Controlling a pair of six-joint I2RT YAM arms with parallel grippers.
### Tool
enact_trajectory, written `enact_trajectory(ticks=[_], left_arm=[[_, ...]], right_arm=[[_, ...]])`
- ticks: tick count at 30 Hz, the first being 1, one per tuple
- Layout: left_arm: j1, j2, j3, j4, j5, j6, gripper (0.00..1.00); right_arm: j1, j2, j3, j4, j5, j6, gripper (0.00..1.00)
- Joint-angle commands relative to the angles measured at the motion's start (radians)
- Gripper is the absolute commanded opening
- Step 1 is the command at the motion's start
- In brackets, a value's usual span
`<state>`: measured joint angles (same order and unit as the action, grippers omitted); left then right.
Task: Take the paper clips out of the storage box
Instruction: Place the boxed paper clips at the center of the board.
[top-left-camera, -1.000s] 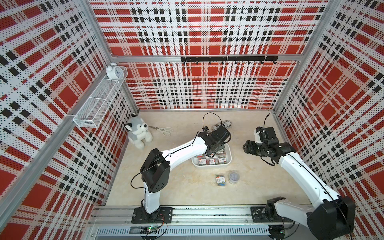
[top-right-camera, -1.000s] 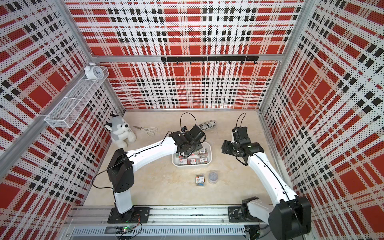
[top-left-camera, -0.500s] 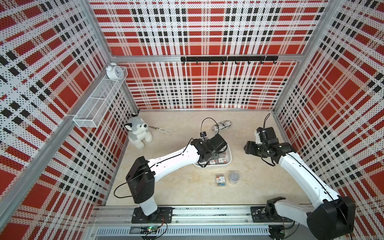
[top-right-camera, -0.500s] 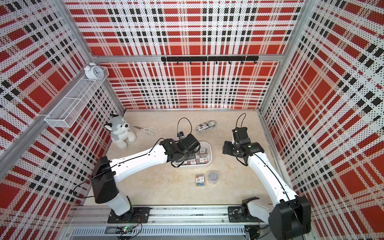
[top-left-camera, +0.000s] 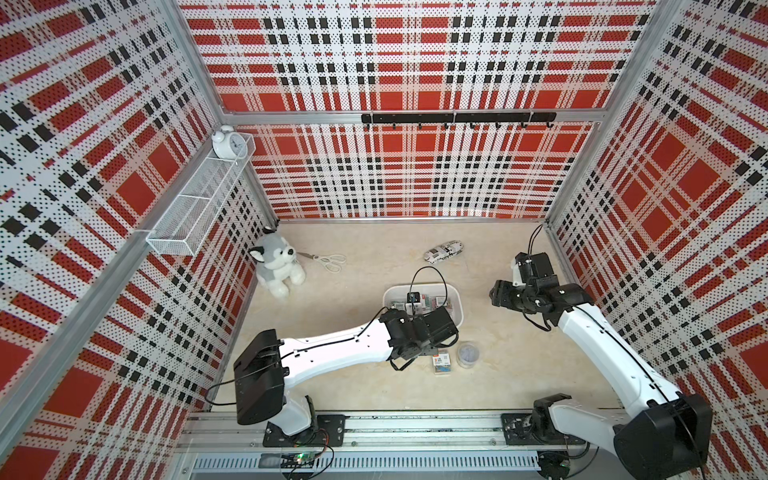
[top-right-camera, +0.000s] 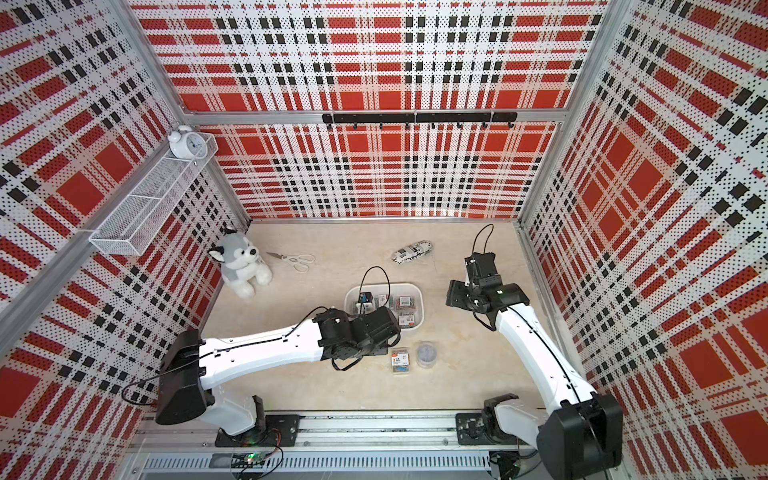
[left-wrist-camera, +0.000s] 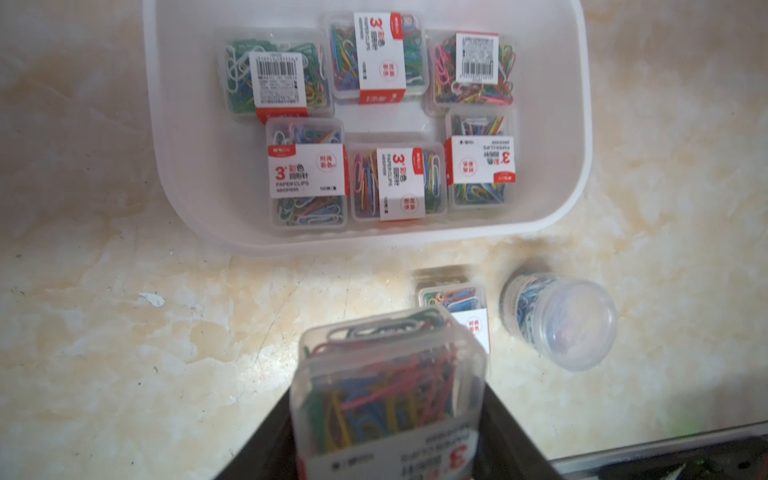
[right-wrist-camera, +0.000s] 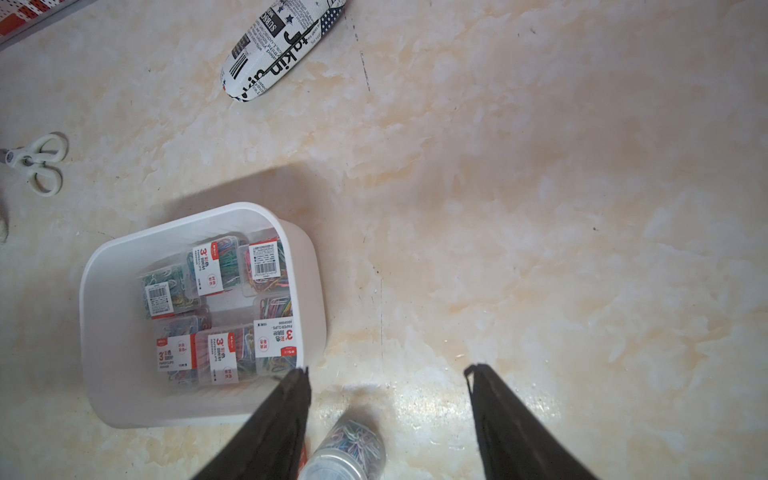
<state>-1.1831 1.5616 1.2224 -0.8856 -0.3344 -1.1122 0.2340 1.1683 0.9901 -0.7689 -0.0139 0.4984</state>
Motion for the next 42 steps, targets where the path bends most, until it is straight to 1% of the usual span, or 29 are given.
enact_trajectory(ticks=[1,10,23,35,42], left_arm=[[-0.028,-0.031,-0.028,0.001,-0.015,-0.046,0.48],[-0.064,-0.023,-0.117,0.082,0.027,-0.077,0.48],[-0.065,0.019,-0.202,0.170,0.088,-0.064,0.50],[-0.034,0.043,-0.277,0.242,0.119,-0.051,0.51],[-0.017,0.091,-0.284,0.291,0.144,-0.028,0.55]], right_arm=[[-0.008,-0.020,0.013,-0.015,0.019,0.007,0.67],[-0.007,-0.024,-0.004,-0.015,0.017,0.004,0.67],[-0.007,-0.024,-0.007,-0.018,0.020,0.003,0.67],[-0.007,-0.010,-0.002,-0.020,0.023,0.002,0.67],[-0.008,-0.007,-0.005,-0.021,0.026,-0.001,0.67]])
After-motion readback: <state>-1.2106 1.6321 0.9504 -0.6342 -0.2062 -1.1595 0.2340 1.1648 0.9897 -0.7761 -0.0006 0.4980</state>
